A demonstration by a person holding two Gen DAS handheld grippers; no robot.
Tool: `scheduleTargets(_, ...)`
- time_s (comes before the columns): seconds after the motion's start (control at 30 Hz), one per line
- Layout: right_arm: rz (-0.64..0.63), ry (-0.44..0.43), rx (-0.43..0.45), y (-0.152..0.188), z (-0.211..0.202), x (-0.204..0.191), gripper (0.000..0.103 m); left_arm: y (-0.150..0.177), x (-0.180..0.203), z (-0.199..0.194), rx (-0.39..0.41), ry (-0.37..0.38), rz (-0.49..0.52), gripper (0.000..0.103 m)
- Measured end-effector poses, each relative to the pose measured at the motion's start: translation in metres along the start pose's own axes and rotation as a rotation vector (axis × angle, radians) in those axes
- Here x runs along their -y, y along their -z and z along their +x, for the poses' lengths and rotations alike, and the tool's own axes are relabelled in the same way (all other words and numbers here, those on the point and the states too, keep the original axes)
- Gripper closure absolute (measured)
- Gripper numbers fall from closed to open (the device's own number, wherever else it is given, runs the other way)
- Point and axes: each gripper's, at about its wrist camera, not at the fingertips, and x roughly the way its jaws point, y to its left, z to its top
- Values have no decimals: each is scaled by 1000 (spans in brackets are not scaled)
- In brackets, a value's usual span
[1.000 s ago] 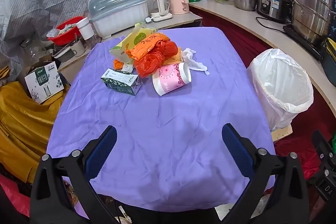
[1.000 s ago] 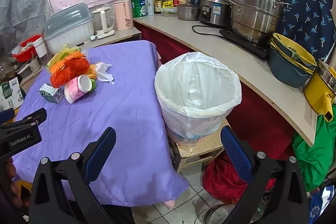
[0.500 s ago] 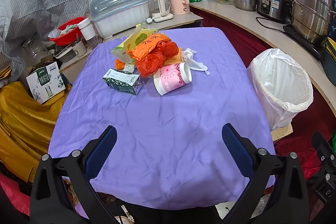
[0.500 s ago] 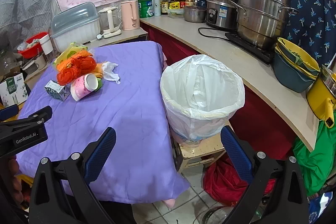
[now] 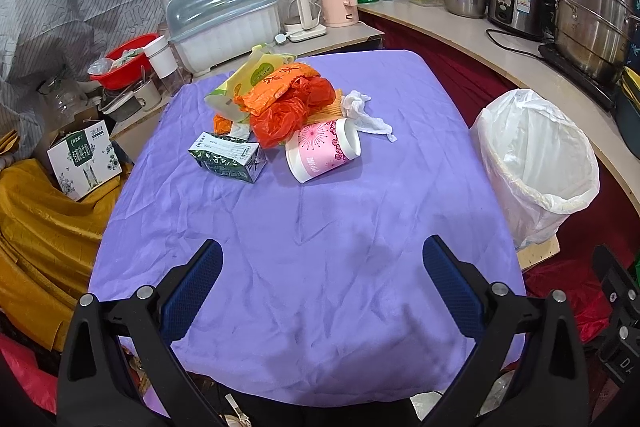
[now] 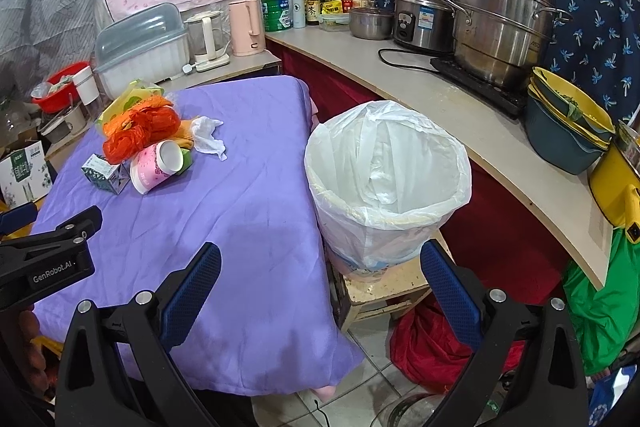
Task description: Collect trash
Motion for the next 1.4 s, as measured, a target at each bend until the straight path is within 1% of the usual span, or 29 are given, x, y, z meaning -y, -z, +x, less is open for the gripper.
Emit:
scheduleTargets(0.57, -4, 3, -12, -8, 14, -2, 7, -4, 0, 13, -6, -13, -12, 8)
scheduleTargets(1.4, -9, 5, -3, -13, 12, -4, 7, -6, -4, 15, -4, -13, -12, 8)
